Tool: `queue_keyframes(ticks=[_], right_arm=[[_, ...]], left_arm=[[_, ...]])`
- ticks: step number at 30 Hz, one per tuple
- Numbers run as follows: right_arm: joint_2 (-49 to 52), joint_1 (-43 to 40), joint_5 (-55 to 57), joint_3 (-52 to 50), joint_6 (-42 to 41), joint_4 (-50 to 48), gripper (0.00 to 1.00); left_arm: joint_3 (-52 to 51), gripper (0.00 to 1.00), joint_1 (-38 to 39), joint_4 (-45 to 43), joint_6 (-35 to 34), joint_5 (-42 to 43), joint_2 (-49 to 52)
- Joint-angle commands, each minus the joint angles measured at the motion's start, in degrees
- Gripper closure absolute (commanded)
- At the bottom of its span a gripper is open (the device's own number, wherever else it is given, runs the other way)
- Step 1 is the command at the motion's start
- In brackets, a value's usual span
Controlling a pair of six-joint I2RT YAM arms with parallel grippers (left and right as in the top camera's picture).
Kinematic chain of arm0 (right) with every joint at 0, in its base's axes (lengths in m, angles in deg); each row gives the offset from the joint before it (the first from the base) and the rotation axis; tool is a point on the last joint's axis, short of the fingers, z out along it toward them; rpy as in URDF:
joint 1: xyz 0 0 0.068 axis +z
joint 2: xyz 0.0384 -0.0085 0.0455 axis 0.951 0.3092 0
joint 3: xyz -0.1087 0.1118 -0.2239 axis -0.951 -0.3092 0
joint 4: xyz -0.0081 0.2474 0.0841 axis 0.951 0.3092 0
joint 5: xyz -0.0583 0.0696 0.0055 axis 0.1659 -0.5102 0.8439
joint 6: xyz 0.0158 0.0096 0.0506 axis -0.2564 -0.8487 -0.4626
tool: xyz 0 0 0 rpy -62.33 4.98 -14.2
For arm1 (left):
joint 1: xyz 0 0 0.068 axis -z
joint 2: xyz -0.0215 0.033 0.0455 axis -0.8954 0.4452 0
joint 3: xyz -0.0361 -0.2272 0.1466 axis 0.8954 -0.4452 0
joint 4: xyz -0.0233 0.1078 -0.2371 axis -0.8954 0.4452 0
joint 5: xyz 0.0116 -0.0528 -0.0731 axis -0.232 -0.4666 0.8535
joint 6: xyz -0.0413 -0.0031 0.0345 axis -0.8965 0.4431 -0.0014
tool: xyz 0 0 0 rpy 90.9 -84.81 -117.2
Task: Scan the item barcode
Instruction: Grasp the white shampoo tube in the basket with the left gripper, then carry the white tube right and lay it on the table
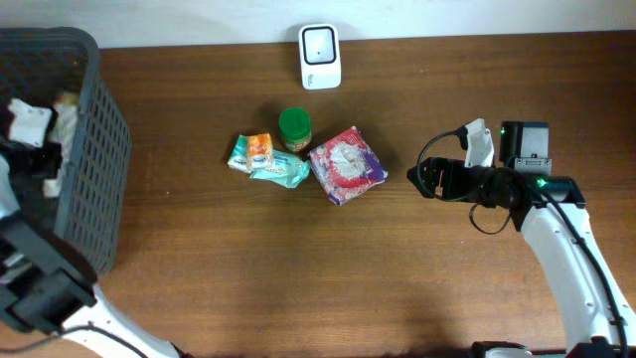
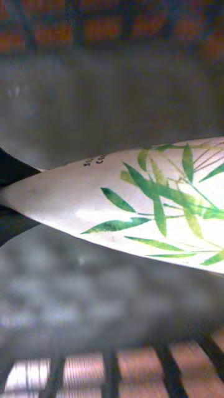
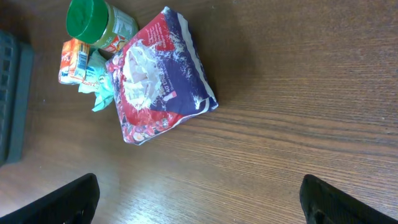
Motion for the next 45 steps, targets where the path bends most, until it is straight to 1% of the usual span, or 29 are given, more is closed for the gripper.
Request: queue_keyframes(ticks=[1, 2, 3, 5, 9, 10, 12, 13, 15, 16, 17, 18, 19, 20, 21, 23, 26, 30, 32, 33, 34, 35, 36, 37, 39, 40, 41, 43, 45], right_arm=[[-0.1, 0.3, 0.1, 0.5, 0.6, -0.2, 0.02], [-0.1, 0.3, 0.1, 0.5, 0.6, -0.2, 0.01], [-0.1, 0.3, 0.1, 0.5, 0.6, -0.2, 0.02], [-0.1, 0.3, 0.1, 0.5, 0.6, -0.2, 0.02], [-0.1, 0.3, 0.1, 0.5, 0.6, -0.2, 0.02], [-0.1, 0.3, 0.1, 0.5, 0.6, -0.2, 0.02], [-0.1, 0.3, 0.1, 0.5, 0.6, -0.2, 0.02], [-0.1, 0.3, 0.1, 0.5, 0.6, -0.1, 0.01], [-0.1, 0.3, 0.1, 0.5, 0.6, -0.2, 0.02], [-0.1, 0.3, 0.1, 0.5, 0.6, -0.2, 0.02], [-0.1, 0.3, 0.1, 0.5, 0.6, -0.2, 0.02], [-0.1, 0.3, 0.1, 0.5, 0.6, -0.2, 0.02], [-0.1, 0.3, 0.1, 0.5, 0.6, -0.2, 0.01], [-0.1, 0.3, 0.1, 0.5, 0.6, -0.2, 0.02], [-0.1, 0.3, 0.1, 0.5, 0.6, -0.2, 0.02], [-0.1, 0.3, 0.1, 0.5, 0.6, -0.2, 0.02], [-0.1, 0.3, 0.1, 0.5, 0.6, -0.2, 0.02], [-0.1, 0.3, 0.1, 0.5, 0.6, -0.2, 0.02], [-0.1, 0.3, 0.1, 0.5, 0.6, -0.2, 0.02], [-0.1, 0.3, 0.1, 0.5, 0.6, -0.2, 0.02], [-0.1, 0.3, 0.1, 0.5, 0.6, -0.2, 0.01], [-0.1, 0.3, 0.1, 0.5, 0.6, -0.2, 0.01], [-0.1, 0.3, 0.1, 0.5, 0.6, -0.2, 0.02], [-0.1, 0.3, 0.1, 0.5, 0.6, -0.2, 0.02], [-0.1, 0.3, 0.1, 0.5, 0.6, -0.2, 0.02], [-0.1, 0.3, 0.1, 0.5, 0.6, -0.2, 0.02], [-0.1, 0.3, 0.1, 0.5, 0.6, -0.2, 0.02], [-0.1, 0.3, 0.1, 0.5, 0.6, -0.2, 0.02], [-0.1, 0.3, 0.1, 0.5, 0.6, -0.2, 0.02]], left_arm=[[1.4, 1.0, 0.0, -0.6, -2.0, 13.0, -16.5], [1.4, 1.0, 0.0, -0.8, -2.0, 16.2, -19.1], [1.4, 1.0, 0.0, -1.3, -2.0, 21.9, -23.9], [1.4, 1.0, 0.0, -1.3, -2.0, 28.1, -28.4], [1.3, 1.0, 0.4, -1.3, -1.9, 54.1, -34.9], [1.4, 1.0, 2.3, -1.2, -1.9, 58.5, -35.9], [1.3, 1.0, 5.8, -1.2, -2.0, 58.3, -35.9], [1.3, 1.0, 9.0, -1.2, -2.0, 57.9, -35.8], [1.3, 1.0, 14.8, -1.2, -2.4, 50.8, -35.8], [1.3, 1.0, 18.5, -1.3, -4.6, 41.5, -35.8], [1.3, 1.0, 23.6, -1.3, -8.9, 26.0, -35.8], [1.3, 1.0, 25.8, -1.3, -10.7, 19.5, -35.7], [1.3, 1.0, 29.3, -1.6, -17.1, 7.2, -35.3], [1.3, 1.0, 31.6, -1.7, -25.2, -1.4, -34.6], [1.0, 1.0, 33.2, -1.5, -36.0, -7.2, -33.8], [0.6, 1.0, 34.5, 0.3, -46.0, -7.6, -31.5], [0.6, 1.0, 36.8, 3.9, -46.8, -5.4, -27.3], [0.6, 1.0, 40.6, 9.5, -46.8, 4.9, -21.3], [0.6, 1.0, 41.1, 9.6, -46.8, 2.4, -20.0], [0.6, 1.0, 41.1, 9.6, -48.5, -0.8, -19.5], [0.6, 1.0, 41.1, 10.3, -54.9, -7.7, -18.8], [0.6, 1.0, 41.2, 10.8, -61.1, -10.4, -18.2], [0.6, 1.0, 41.2, 10.6, -62.4, -7.9, -17.9], [0.6, 1.0, 41.6, 9.4, -62.4, -0.6, -17.9], [0.6, 1.0, 42.7, 6.1, -62.4, 6.3, -17.9], [0.6, 1.0, 44.6, 4.1, -62.4, 7.1, -17.9], [0.6, 1.0, 46.1, 3.3, -62.8, 6.0, -17.9], [0.6, 1.0, 48.8, 3.8, -69.4, -0.6, -17.6], [0.6, 1.0, 51.0, 3.5, -73.0, -0.8, -17.1]])
